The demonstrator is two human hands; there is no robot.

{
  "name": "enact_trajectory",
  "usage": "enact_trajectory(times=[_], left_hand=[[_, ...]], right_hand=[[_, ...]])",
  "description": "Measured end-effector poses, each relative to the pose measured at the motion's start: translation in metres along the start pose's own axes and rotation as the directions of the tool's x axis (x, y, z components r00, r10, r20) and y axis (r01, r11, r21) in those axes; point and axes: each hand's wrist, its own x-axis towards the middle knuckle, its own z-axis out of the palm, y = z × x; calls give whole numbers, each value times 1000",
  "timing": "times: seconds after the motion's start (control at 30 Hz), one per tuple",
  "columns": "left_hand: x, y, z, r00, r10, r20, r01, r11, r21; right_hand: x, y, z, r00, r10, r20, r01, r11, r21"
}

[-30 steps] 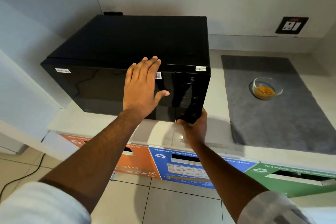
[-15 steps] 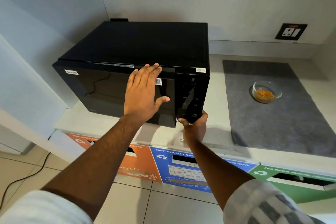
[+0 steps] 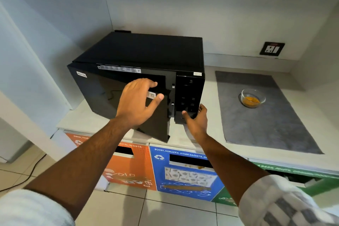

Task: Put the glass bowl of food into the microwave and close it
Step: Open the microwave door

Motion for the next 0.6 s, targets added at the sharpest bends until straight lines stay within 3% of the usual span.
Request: enact_trajectory(times=[0.1,0.23,0.37,0.6], left_hand=[[-3,-3,-25,998,-66,-6,65,996,-54],[-4,-17,-60,964,-198,179,203,979,-6],[-7,-34,-93,891,-331,310,304,943,133],[-18,-61,-119,754,-563,338,434,814,386]], right_hand=[[-5,-20,-1,998,-60,-22,60,998,-7],[-12,-44,-1,988,-140,-64,133,987,-95],[-22,-68,2,967,-234,-97,206,949,-240],[-31,-105,-3,925,-367,-95,266,808,-526]])
